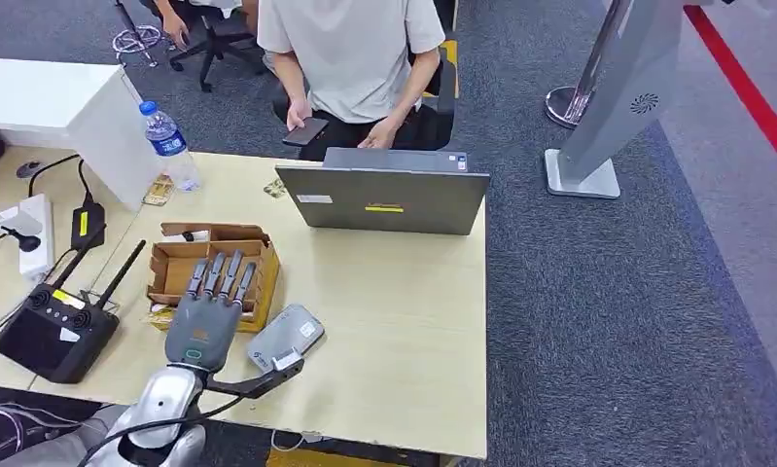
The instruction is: Pass the card to the sensor for recognition and then transmit it.
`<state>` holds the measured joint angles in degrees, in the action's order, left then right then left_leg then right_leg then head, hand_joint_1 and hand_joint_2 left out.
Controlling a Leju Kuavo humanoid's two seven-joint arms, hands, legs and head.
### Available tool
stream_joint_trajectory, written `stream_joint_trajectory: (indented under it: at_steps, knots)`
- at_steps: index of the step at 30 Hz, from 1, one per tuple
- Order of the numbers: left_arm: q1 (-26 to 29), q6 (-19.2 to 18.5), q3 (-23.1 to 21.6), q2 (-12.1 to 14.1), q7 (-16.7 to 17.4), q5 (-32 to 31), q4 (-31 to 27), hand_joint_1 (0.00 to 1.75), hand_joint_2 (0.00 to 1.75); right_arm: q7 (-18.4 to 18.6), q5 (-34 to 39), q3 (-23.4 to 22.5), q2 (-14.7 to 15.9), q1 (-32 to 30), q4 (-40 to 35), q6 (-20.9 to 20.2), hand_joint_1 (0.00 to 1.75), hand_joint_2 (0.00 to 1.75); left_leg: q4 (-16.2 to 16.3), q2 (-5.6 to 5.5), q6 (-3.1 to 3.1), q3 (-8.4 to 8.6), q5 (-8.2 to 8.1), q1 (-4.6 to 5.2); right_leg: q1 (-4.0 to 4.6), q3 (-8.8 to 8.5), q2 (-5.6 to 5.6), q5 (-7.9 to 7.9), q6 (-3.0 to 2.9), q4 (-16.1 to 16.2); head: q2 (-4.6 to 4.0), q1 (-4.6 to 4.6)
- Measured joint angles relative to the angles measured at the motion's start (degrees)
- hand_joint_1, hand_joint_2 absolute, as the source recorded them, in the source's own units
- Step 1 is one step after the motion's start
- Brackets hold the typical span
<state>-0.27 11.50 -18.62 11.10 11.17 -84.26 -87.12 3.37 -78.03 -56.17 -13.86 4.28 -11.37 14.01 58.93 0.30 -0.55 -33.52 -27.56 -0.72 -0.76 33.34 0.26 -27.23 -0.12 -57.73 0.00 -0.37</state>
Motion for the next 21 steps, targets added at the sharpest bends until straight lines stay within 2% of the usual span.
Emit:
stream_joint_trajectory:
  at_steps: [10, 21]
  knots:
    - [0.0, -0.2, 0.7, -0.3, 0.0, 0.9, 0.8, 0.0, 1.75, 0.1, 0.0, 0.0, 0.0, 0.0, 0.0, -0.2, 0.0, 0.0, 0.0, 0.0, 0.0, 0.0, 0.0, -0.01, 0.0, 0.0, 0.0, 0.0, 0.0, 0.0, 0.0, -0.02]
    - [0.1, -0.5, 3.9, -0.4, 0.3, 1.3, 0.8, 0.0, 1.75, 0.2, -0.1, 0.0, 0.0, 0.0, 0.0, -0.3, 0.0, 0.0, 0.0, 0.0, 0.0, 0.0, 0.0, 0.0, 0.0, -0.01, -0.01, 0.0, 0.0, 0.0, 0.0, -0.02]
